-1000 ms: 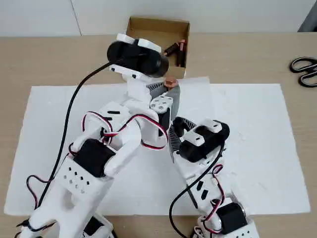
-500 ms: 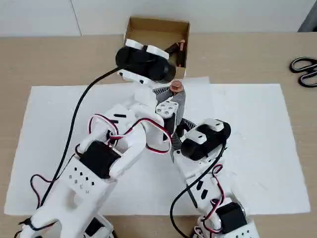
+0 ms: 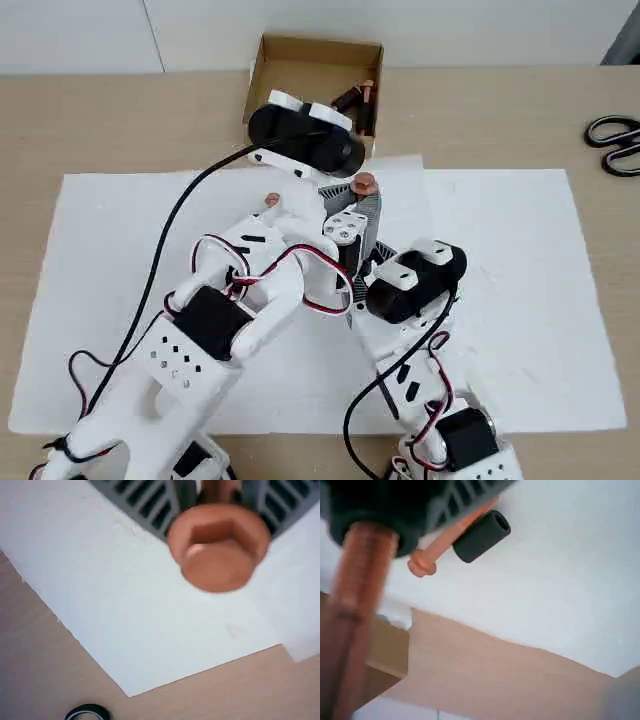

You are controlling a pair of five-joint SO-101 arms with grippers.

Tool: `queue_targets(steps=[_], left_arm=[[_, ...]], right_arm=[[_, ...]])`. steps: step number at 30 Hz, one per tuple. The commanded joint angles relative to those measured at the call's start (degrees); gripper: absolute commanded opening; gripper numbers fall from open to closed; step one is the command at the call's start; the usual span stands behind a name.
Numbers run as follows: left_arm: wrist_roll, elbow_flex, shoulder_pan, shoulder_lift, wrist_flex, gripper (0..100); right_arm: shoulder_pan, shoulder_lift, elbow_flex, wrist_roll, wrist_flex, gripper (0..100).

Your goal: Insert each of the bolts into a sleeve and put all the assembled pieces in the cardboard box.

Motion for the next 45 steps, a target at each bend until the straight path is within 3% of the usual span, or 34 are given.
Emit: queue_targets(steps=[1,18,23,27,33,42,45], left_arm=[[-0.2,-0.2,-0.3,-1.7,-1.5,1],[-0.3,-0.5,0.1,-2.9,8.4,1],[-7.8,-0.1,0.1,-4.9,9.1,1],[-8.7,-0.1,1.5,-5.1,11.3,1],[-8.5,-0.4,2.6,-5.2,14.3,15],[-8.7,-0.7,2.5,-5.3,15.0,16],[-8.7,-1.4,2.5,-5.3,17.3,22]], right_arm=[[-0.3,-0.5,-0.8,-0.8,-1.5,0.4],[-0.3,-0.6,-0.9,-0.8,-1.5,0.4],[-0.3,-0.6,-0.9,-0.8,-1.5,0.4],[-0.3,-0.6,-0.9,-0.8,-1.5,0.4],[-0.1,-0.6,-0.9,-0.8,-1.5,0.4],[-0.1,-0.6,-0.9,-0.8,-1.5,0.4],[-0.1,-0.6,-0.9,-0.8,-1.5,0.4]])
